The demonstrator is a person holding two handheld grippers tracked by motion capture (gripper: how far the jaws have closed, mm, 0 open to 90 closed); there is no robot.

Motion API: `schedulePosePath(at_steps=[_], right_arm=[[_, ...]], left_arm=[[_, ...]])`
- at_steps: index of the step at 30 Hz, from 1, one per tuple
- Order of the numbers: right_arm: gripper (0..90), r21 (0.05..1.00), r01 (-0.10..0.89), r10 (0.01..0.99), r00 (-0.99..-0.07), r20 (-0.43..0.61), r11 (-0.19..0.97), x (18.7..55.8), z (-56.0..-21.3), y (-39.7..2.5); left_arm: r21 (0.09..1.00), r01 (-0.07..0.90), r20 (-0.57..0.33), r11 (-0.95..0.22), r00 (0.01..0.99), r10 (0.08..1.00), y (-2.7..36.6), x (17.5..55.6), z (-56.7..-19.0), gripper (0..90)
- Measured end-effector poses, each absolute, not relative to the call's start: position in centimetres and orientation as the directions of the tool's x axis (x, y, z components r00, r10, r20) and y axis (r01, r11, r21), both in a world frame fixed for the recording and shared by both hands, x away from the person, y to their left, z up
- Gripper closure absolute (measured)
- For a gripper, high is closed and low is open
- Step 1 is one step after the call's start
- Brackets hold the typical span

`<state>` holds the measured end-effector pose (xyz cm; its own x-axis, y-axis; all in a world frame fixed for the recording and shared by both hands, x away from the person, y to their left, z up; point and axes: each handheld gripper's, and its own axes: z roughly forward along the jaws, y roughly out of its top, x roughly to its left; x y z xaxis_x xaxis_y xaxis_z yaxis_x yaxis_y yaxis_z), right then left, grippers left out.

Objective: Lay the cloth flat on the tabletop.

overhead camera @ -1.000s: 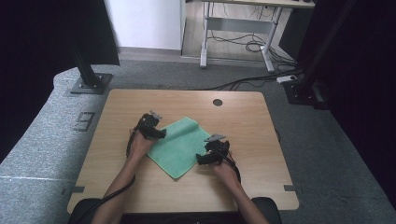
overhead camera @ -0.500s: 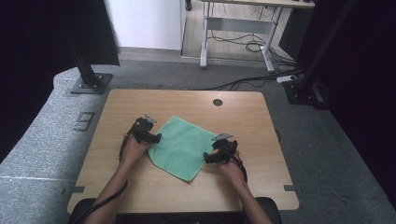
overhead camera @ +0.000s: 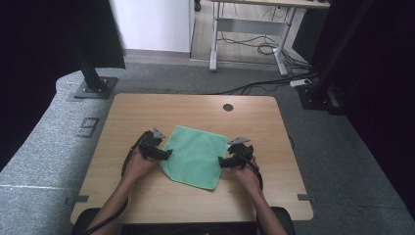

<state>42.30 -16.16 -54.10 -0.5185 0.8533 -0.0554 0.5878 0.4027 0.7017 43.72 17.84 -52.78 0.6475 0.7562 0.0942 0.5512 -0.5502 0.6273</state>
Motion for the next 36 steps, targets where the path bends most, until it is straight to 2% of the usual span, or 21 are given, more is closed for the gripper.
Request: schedulePosePath(at_steps=[2,6,10,16,24,29,36], right_arm=[[1.6,0.678,0.585,0.84,-0.536,-0.086,0.444,42.2,-54.4,-15.4],[0.0,0.673,0.597,0.846,-0.527,-0.082,0.437,42.3,-54.7,-15.4],[0.0,0.679,0.571,0.838,-0.532,-0.123,0.462,42.1,-54.7,-15.2],[0.0,0.688,0.588,0.85,-0.521,-0.08,0.425,42.5,-54.9,-15.7],[0.0,0.687,0.592,0.854,-0.515,-0.08,0.422,42.6,-54.8,-15.7],[0.0,0.679,0.592,0.822,-0.569,-0.031,0.435,40.8,-54.0,-15.2],[0.0,0.658,0.578,0.782,-0.623,-0.026,0.483,37.1,-54.3,-14.5]], left_arm=[[0.607,0.549,0.115,-0.574,0.654,0.748,17.8,43.0,-53.0,18.2],[0.6,0.555,0.104,-0.577,0.661,0.743,18.6,41.7,-53.2,17.3],[0.585,0.564,0.103,-0.583,0.661,0.743,19.6,40.6,-52.9,16.7],[0.572,0.58,0.086,-0.58,0.661,0.745,21.1,38.7,-53.1,16.0],[0.597,0.603,0.027,-0.529,0.643,0.765,22.2,37.6,-53.5,15.8],[0.609,0.606,0.011,-0.512,0.639,0.77,22.4,37.2,-53.6,15.9],[0.619,0.607,0.016,-0.499,0.625,0.78,22.6,36.6,-53.7,15.4]])
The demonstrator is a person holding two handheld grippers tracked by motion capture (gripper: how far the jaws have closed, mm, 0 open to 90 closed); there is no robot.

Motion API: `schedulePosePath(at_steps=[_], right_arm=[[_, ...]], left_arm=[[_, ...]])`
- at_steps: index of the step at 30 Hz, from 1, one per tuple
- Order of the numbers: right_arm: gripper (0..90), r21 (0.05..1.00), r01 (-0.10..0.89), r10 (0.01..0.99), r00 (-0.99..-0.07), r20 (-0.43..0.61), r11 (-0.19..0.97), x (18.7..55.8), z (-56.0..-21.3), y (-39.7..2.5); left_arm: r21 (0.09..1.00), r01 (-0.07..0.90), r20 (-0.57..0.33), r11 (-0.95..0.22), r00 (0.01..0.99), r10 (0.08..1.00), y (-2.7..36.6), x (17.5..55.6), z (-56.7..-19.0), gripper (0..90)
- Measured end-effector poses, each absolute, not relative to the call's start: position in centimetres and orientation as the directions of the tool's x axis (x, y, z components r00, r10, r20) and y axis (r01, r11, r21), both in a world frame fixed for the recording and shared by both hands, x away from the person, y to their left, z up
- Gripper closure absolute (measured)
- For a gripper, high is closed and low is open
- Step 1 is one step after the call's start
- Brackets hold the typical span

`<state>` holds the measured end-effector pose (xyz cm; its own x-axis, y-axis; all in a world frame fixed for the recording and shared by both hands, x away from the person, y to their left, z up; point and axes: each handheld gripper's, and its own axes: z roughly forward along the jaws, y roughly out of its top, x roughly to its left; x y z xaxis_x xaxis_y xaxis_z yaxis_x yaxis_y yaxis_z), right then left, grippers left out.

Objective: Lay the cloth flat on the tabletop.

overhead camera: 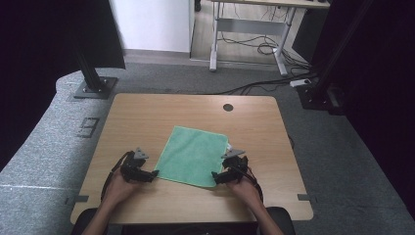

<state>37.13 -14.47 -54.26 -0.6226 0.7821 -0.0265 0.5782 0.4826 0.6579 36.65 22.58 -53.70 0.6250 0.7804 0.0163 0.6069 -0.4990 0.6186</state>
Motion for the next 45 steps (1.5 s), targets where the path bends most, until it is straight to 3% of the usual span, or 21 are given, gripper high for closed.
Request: schedulePosePath(at_steps=[8,20,45], right_arm=[[0.0,0.643,0.578,0.782,-0.621,-0.053,0.503,36.3,-54.6,-14.5],[0.0,0.654,0.618,0.851,-0.519,-0.078,0.437,38.3,-54.6,-17.8],[0.4,0.683,0.631,0.876,-0.482,-0.027,0.368,40.7,-55.1,-19.6]], left_arm=[[0.627,0.609,0.006,-0.486,0.62,0.785,22.2,36.4,-53.8,15.6],[0.637,0.584,0.019,-0.503,0.64,0.768,18.7,36.3,-54.0,13.5],[0.667,0.574,0.035,-0.475,0.612,0.79,17.6,37.2,-54.6,6.0]])
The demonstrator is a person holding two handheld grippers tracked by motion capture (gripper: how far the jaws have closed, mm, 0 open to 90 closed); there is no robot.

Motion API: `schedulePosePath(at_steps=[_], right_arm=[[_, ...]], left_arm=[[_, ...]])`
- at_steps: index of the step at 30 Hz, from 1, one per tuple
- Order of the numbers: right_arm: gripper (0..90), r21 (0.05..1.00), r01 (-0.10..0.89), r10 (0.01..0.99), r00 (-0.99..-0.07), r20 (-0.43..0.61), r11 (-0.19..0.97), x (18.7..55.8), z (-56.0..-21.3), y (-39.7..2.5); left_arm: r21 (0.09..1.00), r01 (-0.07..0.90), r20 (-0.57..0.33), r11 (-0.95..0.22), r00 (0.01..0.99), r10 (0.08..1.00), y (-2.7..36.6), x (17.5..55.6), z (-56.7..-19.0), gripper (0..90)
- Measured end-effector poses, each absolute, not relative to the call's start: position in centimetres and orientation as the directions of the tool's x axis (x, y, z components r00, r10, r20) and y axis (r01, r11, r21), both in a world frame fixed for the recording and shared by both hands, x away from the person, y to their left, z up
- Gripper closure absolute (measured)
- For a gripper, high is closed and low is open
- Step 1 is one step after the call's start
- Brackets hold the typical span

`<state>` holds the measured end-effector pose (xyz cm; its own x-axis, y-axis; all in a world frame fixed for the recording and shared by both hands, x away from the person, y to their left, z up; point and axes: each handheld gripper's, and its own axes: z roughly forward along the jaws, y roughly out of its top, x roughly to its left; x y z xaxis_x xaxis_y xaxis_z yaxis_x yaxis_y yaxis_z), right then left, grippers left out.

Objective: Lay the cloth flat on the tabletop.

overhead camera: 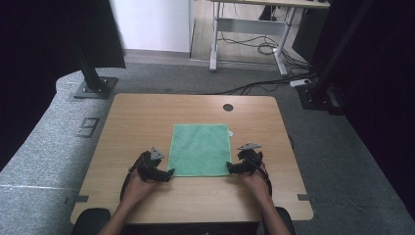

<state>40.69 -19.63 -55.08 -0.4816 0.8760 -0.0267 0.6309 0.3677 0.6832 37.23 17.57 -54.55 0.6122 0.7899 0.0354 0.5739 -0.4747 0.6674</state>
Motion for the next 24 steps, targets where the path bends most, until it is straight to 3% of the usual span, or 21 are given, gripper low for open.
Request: schedulePosePath(at_steps=[7,12,24], right_arm=[[0.7,0.683,0.632,0.873,-0.487,-0.019,0.367,40.5,-55.1,-19.6],[0.3,0.689,0.613,0.858,-0.513,-0.027,0.388,40.5,-55.0,-19.5],[0.3,0.723,0.585,0.851,-0.526,-0.007,0.367,39.1,-53.5,-20.5]], left_arm=[[0.665,0.593,0.005,-0.453,0.603,0.797,18.2,37.4,-54.6,6.0],[0.669,0.565,0.048,-0.482,0.615,0.787,17.9,37.2,-54.2,7.7],[0.733,0.53,-0.001,-0.426,0.628,0.778,20.2,36.4,-52.0,7.1]])
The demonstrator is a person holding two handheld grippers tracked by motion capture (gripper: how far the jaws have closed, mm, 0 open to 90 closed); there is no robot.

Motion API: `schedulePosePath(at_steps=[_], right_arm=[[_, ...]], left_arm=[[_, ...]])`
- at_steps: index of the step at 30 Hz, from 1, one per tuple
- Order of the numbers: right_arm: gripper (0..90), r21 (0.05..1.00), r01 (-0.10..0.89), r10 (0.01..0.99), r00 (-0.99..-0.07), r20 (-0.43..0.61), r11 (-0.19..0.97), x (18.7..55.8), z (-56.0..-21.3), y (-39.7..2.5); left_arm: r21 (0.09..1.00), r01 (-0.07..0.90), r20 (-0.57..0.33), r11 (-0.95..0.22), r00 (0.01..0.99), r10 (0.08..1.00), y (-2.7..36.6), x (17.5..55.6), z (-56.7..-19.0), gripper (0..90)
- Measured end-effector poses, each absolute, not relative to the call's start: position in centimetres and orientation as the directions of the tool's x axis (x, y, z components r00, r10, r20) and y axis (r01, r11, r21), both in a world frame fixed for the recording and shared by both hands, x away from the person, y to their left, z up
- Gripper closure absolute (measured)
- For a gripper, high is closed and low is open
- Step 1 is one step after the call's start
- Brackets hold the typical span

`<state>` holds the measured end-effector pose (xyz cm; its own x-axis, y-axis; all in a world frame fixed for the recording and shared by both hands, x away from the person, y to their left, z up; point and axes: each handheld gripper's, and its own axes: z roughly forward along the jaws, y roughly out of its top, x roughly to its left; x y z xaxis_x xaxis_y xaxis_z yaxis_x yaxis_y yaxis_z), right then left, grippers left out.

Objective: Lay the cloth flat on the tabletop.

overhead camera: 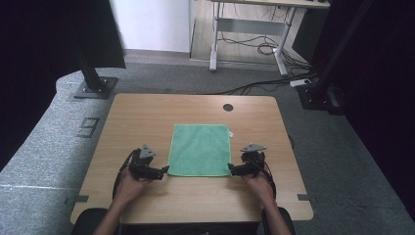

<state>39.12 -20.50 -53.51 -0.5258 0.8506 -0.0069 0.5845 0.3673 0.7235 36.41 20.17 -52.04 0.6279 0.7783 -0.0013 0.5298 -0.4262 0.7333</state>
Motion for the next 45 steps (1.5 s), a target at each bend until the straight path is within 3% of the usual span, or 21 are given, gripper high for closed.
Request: schedulePosePath(at_steps=[9,15,24,45], right_arm=[[0.2,0.72,0.583,0.852,-0.524,-0.02,0.376,38.5,-53.3,-22.1],[0.0,0.719,0.59,0.86,-0.51,-0.02,0.368,38.4,-53.9,-23.4],[0.0,0.706,0.621,0.867,-0.498,0.019,0.341,38.8,-55.3,-24.0],[0.0,0.716,0.609,0.867,-0.498,0.009,0.342,38.8,-55.7,-23.9]], left_arm=[[0.707,0.563,0.024,-0.428,0.586,0.81,22.8,36.6,-52.5,6.5],[0.688,0.598,-0.005,-0.411,0.57,0.821,24.0,37.1,-53.5,3.7],[0.647,0.622,0.007,-0.44,0.573,0.82,23.8,37.5,-54.6,0.0],[0.659,0.619,-0.007,-0.427,0.573,0.82,23.9,37.6,-54.9,0.0]])
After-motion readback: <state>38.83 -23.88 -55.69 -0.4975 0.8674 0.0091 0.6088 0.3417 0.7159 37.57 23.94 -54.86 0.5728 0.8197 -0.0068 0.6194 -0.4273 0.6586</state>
